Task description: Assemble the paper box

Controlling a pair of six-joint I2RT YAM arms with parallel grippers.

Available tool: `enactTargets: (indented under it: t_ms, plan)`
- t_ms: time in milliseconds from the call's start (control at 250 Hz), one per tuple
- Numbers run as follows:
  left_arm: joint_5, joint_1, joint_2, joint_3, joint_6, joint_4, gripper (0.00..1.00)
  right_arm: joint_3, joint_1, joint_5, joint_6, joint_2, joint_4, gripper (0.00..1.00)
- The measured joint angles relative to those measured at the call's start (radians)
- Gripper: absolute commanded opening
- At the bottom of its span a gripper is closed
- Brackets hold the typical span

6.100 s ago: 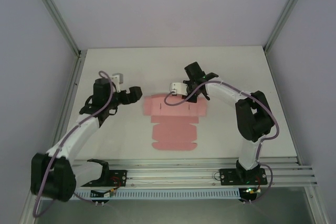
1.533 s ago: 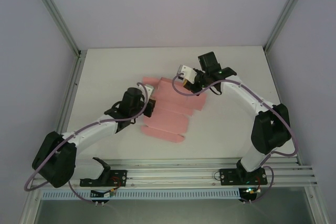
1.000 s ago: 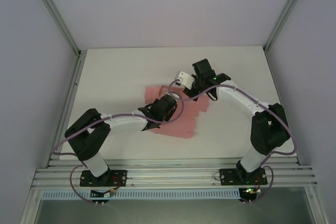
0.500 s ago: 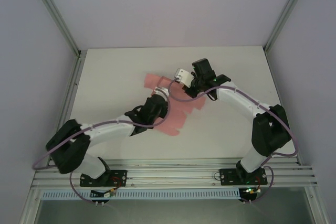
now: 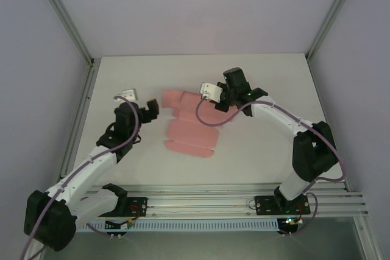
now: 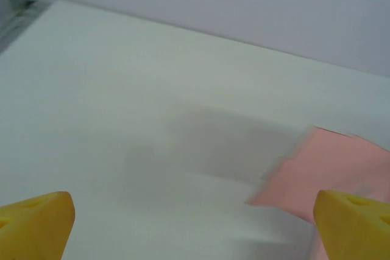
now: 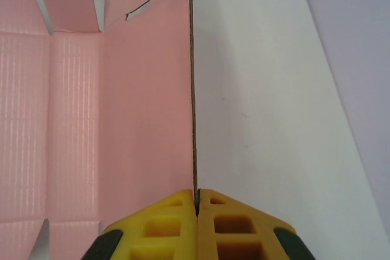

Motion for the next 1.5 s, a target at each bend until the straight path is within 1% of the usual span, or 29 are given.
enactTargets:
  t_ms: [88, 160, 240, 347, 655, 771, 938, 1054, 1182, 1306, 1370, 1498]
  plan:
    - [0.021, 0.090, 0.024, -0.006, -0.055, -0.033, 1.00, -0.005, 0.002, 0.002, -0.053, 0.000, 0.048, 0.00]
    - [0.051, 0.143, 0.061, -0.006, -0.088, -0.045, 1.00, -0.005, 0.006, 0.005, -0.101, 0.000, 0.090, 0.00]
    - [0.085, 0.183, 0.111, -0.006, -0.115, -0.047, 1.00, -0.011, 0.013, 0.023, -0.158, 0.005, 0.149, 0.00]
    - [0.123, 0.219, 0.175, -0.004, -0.142, -0.047, 1.00, -0.072, 0.031, 0.059, -0.248, 0.020, 0.286, 0.00]
    - [0.171, 0.256, 0.356, 0.076, -0.153, -0.021, 1.00, -0.206, 0.059, 0.136, -0.389, 0.147, 0.589, 0.00]
    - [0.229, 0.259, 0.440, 0.108, -0.138, 0.017, 1.00, -0.235, 0.064, 0.147, -0.400, 0.185, 0.705, 0.00]
    - [0.321, 0.259, 0.547, 0.144, -0.104, 0.072, 0.99, -0.311, 0.079, 0.175, -0.446, 0.227, 0.924, 0.00]
    - [0.359, 0.261, 0.633, 0.201, -0.090, 0.095, 0.95, -0.340, 0.079, 0.177, -0.451, 0.232, 0.980, 0.00]
    - [0.384, 0.263, 0.678, 0.230, -0.086, 0.137, 0.95, -0.369, 0.083, 0.174, -0.452, 0.219, 1.017, 0.00]
    - [0.406, 0.264, 0.687, 0.241, -0.081, 0.154, 0.86, -0.417, 0.094, 0.181, -0.468, 0.217, 1.086, 0.00]
    - [0.437, 0.266, 0.698, 0.254, -0.079, 0.161, 0.75, -0.433, 0.098, 0.192, -0.471, 0.217, 1.112, 0.00]
    - [0.560, 0.268, 0.707, 0.256, -0.073, 0.182, 0.61, -0.445, 0.106, 0.209, -0.468, 0.217, 1.141, 0.00]
